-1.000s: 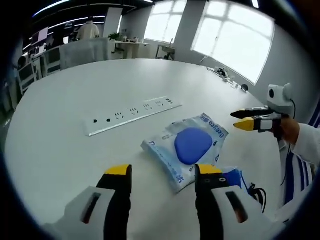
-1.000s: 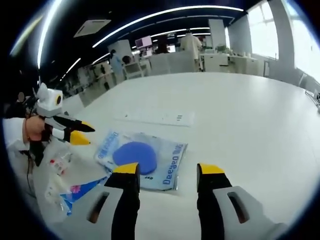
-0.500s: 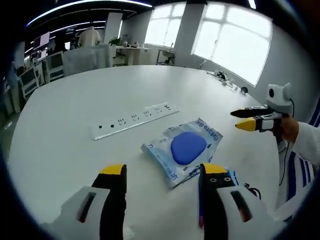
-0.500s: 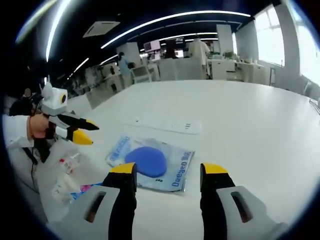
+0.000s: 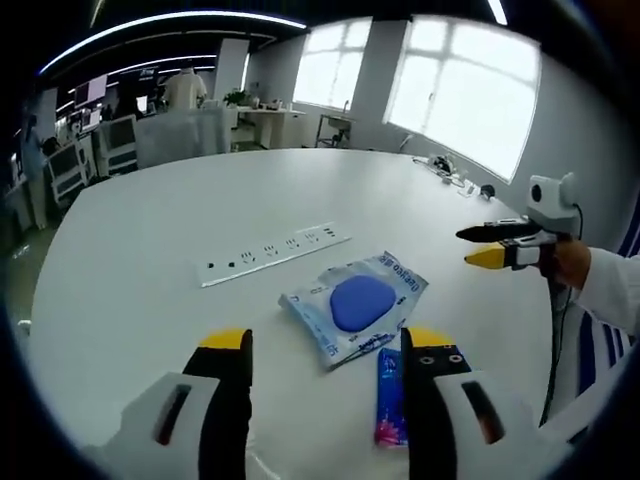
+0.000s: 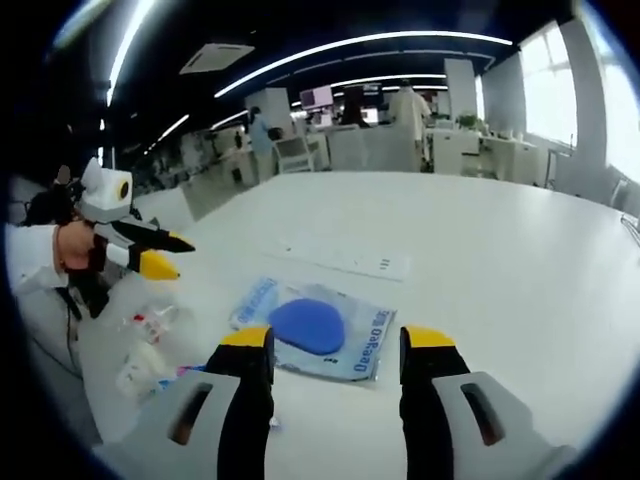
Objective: Arrange the tabletop items into an orderly group along one side of the table until the central work area is clear of visible clutter.
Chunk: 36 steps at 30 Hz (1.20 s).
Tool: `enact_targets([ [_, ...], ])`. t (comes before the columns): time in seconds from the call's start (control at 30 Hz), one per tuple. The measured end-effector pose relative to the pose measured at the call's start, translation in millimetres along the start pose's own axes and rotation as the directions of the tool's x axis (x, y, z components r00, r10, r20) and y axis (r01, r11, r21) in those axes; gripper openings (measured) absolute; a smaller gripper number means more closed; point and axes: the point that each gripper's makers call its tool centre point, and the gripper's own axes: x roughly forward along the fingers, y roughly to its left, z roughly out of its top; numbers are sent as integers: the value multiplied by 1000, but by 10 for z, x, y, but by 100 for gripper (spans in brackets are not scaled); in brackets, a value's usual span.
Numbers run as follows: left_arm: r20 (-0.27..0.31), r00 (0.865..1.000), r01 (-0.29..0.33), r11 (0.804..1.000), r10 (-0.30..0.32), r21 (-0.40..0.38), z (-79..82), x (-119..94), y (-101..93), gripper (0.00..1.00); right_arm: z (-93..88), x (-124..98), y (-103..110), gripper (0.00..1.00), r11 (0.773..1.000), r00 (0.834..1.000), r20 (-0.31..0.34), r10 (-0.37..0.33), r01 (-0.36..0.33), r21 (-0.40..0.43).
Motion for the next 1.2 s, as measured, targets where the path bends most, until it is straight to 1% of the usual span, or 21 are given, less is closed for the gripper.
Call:
enact_targets([
  [0.3, 32, 999, -18, 1000, 19, -18, 37, -211, -69, 60, 82, -118, 111, 48, 999, 999, 22, 29, -28, -34],
  [0.37, 34, 999, -21, 1000, 22, -23, 30, -247, -91, 60, 98, -139, 139, 48, 998, 999, 30, 38, -37, -41],
  [0.43, 37, 999, -23, 999, 24, -25, 13, -298, -118, 60, 77, -153, 159, 47, 998, 999, 15, 41, -40, -56],
  [0.5, 39, 999, -24, 999, 25, -26, -2, -344, -142, 60, 91, -178, 201, 47, 997, 998, 24, 55, -54, -64],
  [0.57, 39, 999, -27, 999, 28, -32, -20, -386, -146, 60, 77, -188, 214, 47, 996, 998, 14, 55, -54, -78],
  [0.8, 44, 998, -32, 999, 34, -43, -64, -523, -172, 60, 122, -228, 299, 46, 994, 997, 25, 76, -74, -87],
  [1.03, 43, 999, -31, 999, 33, -36, -92, -651, -218, 59, 175, -278, 460, 46, 988, 993, 31, 117, -113, -106],
  [1.13, 50, 998, -28, 999, 30, -38, -85, -722, -244, 59, 184, -309, 505, 46, 986, 992, 30, 125, -121, -111],
  [1.2, 56, 998, -29, 999, 31, -34, -75, -774, -253, 59, 200, -331, 562, 46, 985, 989, 35, 142, -138, -107],
])
